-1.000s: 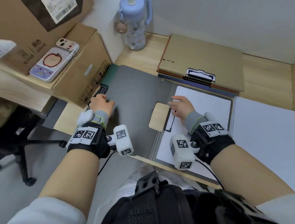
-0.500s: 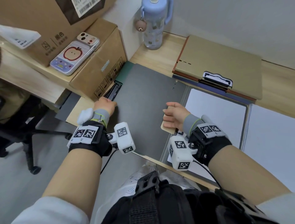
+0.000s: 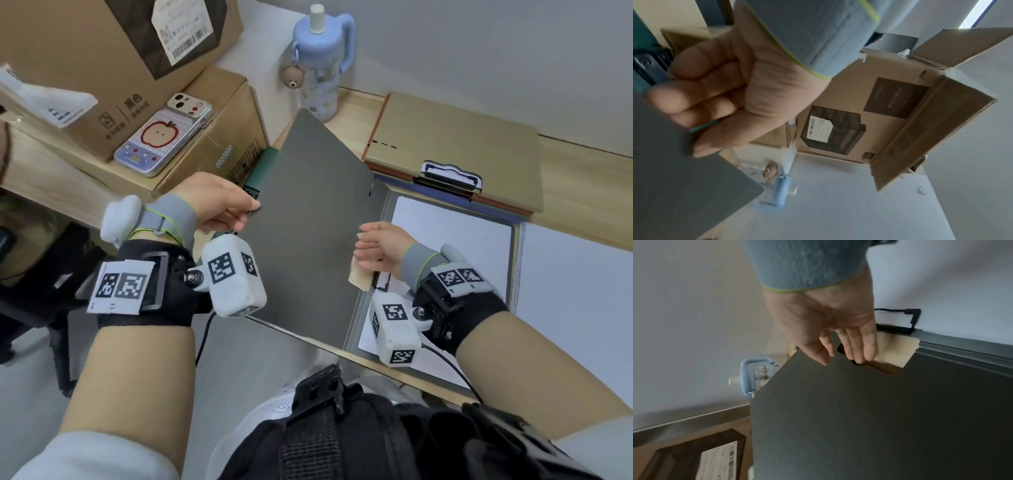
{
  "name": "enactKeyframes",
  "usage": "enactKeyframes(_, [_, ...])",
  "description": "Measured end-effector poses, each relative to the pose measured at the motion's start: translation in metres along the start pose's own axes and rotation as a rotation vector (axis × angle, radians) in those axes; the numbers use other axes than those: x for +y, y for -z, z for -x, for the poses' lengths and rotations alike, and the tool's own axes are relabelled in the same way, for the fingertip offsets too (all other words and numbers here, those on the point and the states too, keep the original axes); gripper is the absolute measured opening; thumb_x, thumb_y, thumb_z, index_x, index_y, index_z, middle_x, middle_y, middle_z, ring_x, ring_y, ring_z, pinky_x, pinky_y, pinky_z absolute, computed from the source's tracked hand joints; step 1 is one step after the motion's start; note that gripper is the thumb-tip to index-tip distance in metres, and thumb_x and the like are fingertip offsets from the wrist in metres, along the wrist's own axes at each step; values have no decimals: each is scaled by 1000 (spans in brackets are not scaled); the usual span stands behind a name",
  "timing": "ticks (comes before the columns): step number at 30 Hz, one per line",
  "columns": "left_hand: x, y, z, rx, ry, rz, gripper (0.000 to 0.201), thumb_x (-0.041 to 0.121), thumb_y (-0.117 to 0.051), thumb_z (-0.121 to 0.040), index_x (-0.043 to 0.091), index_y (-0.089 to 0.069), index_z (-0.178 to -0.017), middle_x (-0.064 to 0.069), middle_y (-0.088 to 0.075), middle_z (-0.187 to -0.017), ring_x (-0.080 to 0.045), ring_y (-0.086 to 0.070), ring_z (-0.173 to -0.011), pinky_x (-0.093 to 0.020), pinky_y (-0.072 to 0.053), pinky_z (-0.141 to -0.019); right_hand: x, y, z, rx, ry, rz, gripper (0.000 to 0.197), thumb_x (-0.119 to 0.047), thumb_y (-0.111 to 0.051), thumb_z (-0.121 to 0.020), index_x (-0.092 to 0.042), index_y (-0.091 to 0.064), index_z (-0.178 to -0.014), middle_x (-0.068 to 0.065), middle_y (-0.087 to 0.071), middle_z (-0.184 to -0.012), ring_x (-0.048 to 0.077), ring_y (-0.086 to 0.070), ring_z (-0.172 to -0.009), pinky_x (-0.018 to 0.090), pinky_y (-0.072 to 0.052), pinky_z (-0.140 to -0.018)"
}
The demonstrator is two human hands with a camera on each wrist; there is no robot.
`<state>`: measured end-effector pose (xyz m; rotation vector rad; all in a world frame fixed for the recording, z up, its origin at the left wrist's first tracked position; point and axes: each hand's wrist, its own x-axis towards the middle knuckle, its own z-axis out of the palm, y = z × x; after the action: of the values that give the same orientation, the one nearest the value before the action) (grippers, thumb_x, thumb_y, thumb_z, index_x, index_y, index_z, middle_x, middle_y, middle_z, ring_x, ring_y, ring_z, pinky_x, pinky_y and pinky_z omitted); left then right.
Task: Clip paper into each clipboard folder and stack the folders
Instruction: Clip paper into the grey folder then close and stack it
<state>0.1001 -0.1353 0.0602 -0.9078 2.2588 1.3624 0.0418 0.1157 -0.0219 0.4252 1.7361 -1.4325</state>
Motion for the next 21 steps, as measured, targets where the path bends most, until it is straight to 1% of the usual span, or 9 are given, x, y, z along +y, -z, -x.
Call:
enactKeyframes(2, [14, -4, 11, -57, -59, -5, 15, 15, -70, -82, 14, -64, -68, 4, -62, -46, -3, -58, -38, -16, -46, -50, -4, 7, 5, 20, 51, 43, 15, -12, -54, -92, -20, -52, -106, 1, -50, -83, 12, -50, -71, 26, -50, -64])
enactKeyframes(5, [33, -14, 25, -146, -153, 0, 17, 17, -71, -81, 13, -61, -67, 3, -64, -49, -3, -59, -41, -21, -46, -60, -15, 13, 12, 17, 139, 33, 11, -18, -58, -91, -28, -54, -91, -4, -51, -87, 10, -49, -77, 28, -47, -75])
enactKeyframes(6, [39, -20, 29, -175, -190, 3, 18, 16, -71, -80, 13, -59, -66, 3, -64, -50, -3, -59, -41, -21, -47, -59, -20, 16, 17, 10, 175, 15, 10, -20, -58, -91, -29, -54, -91, -5, -52, -91, 10, -50, -82, 29, -47, -79])
enactKeyframes(9, [60, -43, 41, -257, -289, 19, 21, 13, -71, -79, 14, -55, -65, 2, -63, -47, -3, -57, -38, -16, -45, -50, -37, 24, 39, 2, 300, -69, 9, -28, -59, -91, -29, -53, -98, -10, -53, -96, 12, -50, -97, 31, -46, -83])
enactKeyframes(11, [74, -62, 46, -332, -333, 9, 22, 11, -69, -80, 14, -53, -65, 3, -63, -45, -3, -57, -37, -13, -43, -46, -46, 30, 54, 4, 375, -105, 14, -33, -58, -91, -30, -52, -103, -11, -54, -100, 11, -50, -102, 33, -46, -88])
enactKeyframes(13, [86, -85, 50, -415, -361, -17, 24, 11, -67, -82, 16, -52, -64, 3, -62, -45, -2, -57, -37, -12, -43, -45, -52, 39, 66, 4, 435, -131, 20, -35, -56, -91, -29, -49, -109, -9, -54, -107, 11, -50, -103, 33, -45, -89])
enactKeyframes(15, [97, -110, 52, -494, -380, -50, 25, 12, -67, -83, 17, -51, -64, 5, -63, -45, -1, -57, -38, -12, -43, -46, -52, 51, 77, 19, 480, -154, 29, -32, -57, -91, -26, -47, -118, -8, -55, -106, 9, -54, -99, 32, -46, -85])
enactKeyframes(18, [109, -142, 53, -575, -402, -77, 25, 14, -68, -82, 18, -52, -64, 5, -63, -46, -2, -59, -39, -13, -42, -47, -46, 69, 85, 59, 501, -184, 45, -19, -61, -89, -21, -43, -130, -8, -58, -97, 7, -60, -85, 26, -50, -73])
enactKeyframes(21, [116, -169, 51, -643, -403, -77, 24, 15, -67, -84, 18, -52, -66, 4, -65, -47, -2, -60, -41, -14, -42, -47, -32, 90, 90, 99, 485, -213, 44, -9, -57, -90, -19, -45, -131, -11, -61, -88, 1, -62, -69, 18, -50, -56])
